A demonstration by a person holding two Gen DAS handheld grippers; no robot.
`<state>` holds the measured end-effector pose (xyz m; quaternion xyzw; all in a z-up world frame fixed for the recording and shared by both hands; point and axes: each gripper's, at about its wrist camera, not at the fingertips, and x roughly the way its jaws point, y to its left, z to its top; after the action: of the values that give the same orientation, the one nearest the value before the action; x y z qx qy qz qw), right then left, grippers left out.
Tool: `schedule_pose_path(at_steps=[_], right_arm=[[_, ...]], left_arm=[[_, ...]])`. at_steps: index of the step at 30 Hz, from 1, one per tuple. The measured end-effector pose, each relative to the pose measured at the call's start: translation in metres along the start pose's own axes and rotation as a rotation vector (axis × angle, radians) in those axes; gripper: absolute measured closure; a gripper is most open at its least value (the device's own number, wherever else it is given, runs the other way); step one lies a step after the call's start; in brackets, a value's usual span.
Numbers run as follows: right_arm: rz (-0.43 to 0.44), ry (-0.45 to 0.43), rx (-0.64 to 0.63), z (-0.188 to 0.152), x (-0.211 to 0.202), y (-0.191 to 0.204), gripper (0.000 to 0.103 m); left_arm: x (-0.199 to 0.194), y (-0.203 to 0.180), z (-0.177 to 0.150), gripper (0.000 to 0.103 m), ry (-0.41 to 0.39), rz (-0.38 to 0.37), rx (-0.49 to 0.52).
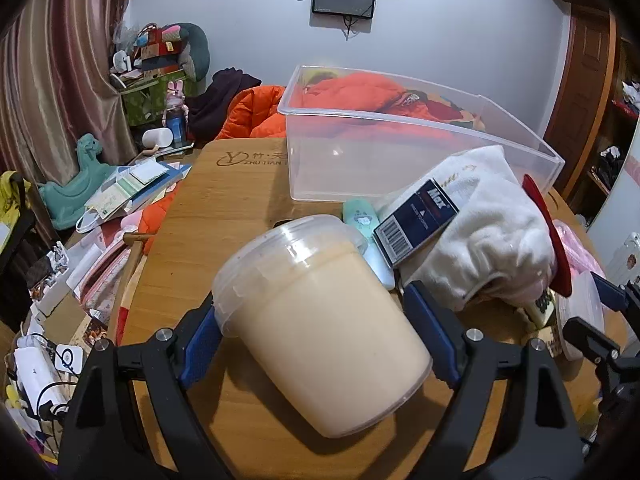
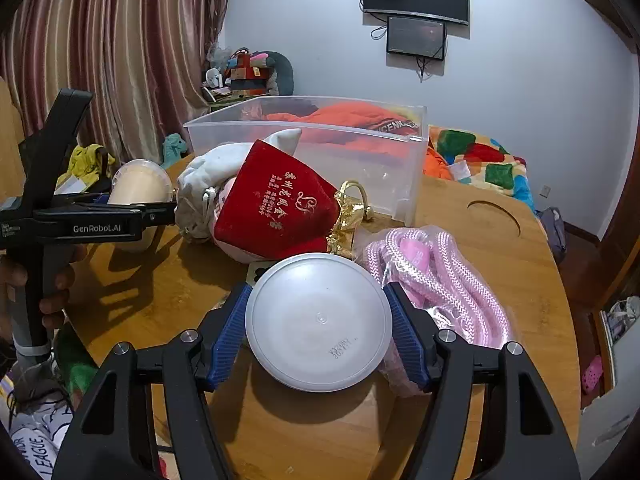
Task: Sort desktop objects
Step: 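Carry the beige tub in the left tool while the right tool carries the white lid toward the clear box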
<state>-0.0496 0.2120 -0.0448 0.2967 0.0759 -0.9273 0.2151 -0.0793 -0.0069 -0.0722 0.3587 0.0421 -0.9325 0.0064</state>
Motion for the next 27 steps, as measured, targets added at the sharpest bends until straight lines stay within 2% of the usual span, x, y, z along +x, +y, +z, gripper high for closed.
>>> schedule_pose_path(at_steps=[7, 12, 27], right_arm=[[0.042, -0.011, 0.036, 0.005, -0.008, -0.005, 0.04], [0.064, -0.034, 0.056, 0.011, -0.017, -0.009, 0.04], [0.03, -0.078, 0.023, 0.037, -0.039, -0.017, 0.04]], left_arm=[[-0.011, -0.001, -0.011, 0.017, -0.004, -0.012, 0.003], [-0.024, -0.003, -0.015, 0.018, -0.035, -0.028, 0.001], [-0.055, -0.015, -0.005, 0.019, -0.115, -0.09, 0.028]])
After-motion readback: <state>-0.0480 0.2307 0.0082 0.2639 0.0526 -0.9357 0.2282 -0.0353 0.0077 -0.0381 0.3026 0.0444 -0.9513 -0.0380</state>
